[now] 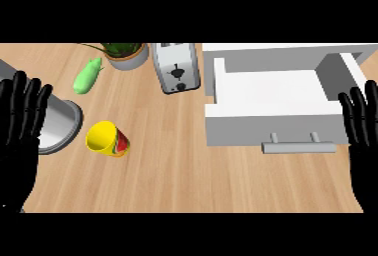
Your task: Pick up the cup, place it into the drawer and close the drawer
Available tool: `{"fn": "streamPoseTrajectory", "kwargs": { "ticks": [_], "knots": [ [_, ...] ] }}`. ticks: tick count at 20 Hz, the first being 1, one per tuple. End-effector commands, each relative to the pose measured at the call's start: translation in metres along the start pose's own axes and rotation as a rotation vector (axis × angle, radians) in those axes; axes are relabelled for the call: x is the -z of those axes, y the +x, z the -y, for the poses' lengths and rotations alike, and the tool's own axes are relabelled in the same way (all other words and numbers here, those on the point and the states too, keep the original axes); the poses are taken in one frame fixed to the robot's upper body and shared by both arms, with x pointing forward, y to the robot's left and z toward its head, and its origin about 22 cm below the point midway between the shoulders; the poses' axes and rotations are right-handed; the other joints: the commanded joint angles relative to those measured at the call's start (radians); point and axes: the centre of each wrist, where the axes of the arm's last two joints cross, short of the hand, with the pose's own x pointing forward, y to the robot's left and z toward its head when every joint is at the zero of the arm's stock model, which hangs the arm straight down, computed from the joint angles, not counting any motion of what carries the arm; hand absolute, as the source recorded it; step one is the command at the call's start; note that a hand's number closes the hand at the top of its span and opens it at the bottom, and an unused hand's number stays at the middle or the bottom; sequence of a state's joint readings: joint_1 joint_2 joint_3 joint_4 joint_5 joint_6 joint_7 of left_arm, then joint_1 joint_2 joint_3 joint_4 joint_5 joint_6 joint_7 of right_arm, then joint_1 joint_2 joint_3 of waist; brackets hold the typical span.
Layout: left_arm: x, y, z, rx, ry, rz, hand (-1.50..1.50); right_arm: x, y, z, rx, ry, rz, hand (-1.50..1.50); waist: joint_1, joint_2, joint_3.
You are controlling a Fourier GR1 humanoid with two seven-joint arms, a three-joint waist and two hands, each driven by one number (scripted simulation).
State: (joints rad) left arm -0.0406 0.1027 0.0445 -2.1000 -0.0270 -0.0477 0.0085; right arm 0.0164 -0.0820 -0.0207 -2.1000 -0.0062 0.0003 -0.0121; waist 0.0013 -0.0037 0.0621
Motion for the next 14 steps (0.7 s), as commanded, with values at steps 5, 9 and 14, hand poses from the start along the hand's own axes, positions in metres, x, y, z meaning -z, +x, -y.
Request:
{"fn": "streamPoseTrajectory", "kwargs": {
  "ticks": [5, 9, 14],
  "knots": [
    [0.02, -0.008, -0.013, -0.266, -0.485, 0.091, -1.5, 0.003, 0.0, -0.01, 0.031, 0.047, 0.046, -1.5, -0.021, 0.011, -0.067],
    [-0.004, -0.053, -0.033, -0.496, -0.526, -0.162, -1.5, 0.007, -0.009, -0.008, 0.025, 0.174, -0.091, -1.5, -0.002, 0.017, -0.066],
    [0.005, -0.09, -0.104, -0.566, -0.528, -0.201, -1.5, 0.018, -0.007, 0.001, 0.029, 0.207, -0.131, -1.5, -0.011, 0.01, -0.064]
  ]
}}
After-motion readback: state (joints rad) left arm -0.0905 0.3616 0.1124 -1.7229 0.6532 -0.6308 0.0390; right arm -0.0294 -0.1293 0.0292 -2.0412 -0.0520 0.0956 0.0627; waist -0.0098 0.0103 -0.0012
